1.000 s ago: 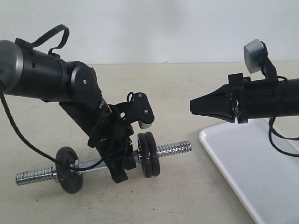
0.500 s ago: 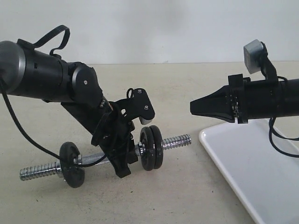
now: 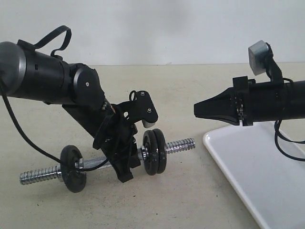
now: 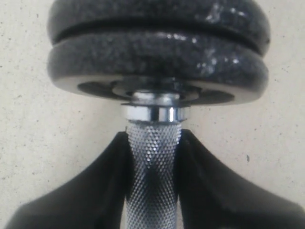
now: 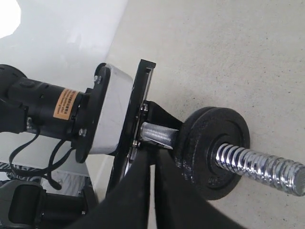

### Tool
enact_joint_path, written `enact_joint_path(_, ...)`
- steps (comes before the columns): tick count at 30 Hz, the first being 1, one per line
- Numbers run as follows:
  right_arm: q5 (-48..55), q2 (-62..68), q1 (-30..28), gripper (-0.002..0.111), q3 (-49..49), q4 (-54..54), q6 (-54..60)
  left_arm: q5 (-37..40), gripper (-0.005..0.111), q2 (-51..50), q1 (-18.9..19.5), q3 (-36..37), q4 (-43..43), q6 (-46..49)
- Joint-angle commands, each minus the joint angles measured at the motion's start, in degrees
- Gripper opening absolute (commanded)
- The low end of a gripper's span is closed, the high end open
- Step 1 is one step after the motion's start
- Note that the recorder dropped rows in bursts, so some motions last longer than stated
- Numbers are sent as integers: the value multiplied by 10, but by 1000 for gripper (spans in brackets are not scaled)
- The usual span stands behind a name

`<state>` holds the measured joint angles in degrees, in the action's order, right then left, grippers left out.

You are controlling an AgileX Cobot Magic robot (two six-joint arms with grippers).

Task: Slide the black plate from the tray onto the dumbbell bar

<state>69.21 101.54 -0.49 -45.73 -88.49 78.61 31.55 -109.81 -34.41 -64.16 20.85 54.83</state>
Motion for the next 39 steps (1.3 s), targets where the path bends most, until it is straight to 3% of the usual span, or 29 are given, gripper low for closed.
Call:
enact_joint_path(1, 8, -13, -2, 0, -1, 5, 10, -14, 43, 19, 0, -12, 6, -13)
enact_joint_path(4, 8, -31, -2, 0, -1, 5, 10, -14, 73, 29, 0, -12, 6, -22)
enact_joint_path(6, 8, -45, -3, 0, -1, 6, 8, -11, 78, 34, 0, -12, 6, -29)
enact_joint_path(12, 4, -96, -3, 0, -1, 16, 7, 14, 73, 49, 0, -12, -3, -33)
enact_joint_path(15, -35, -138, -3, 0, -1, 37, -1, 15, 69, 67, 0, -12, -37, -83)
enact_joint_path(24, -238, -310, -3, 0, -1, 165, -102, -20, 40, 167, 0, -12, -83, -198)
enact_joint_path(34, -370, -523, -3, 0, 72, 196, -123, -26, 40, 294, 0, -11, -100, -302)
enact_joint_path(39, -393, -608, -3, 0, 132, 203, -123, -11, 40, 353, 0, 6, -103, -308)
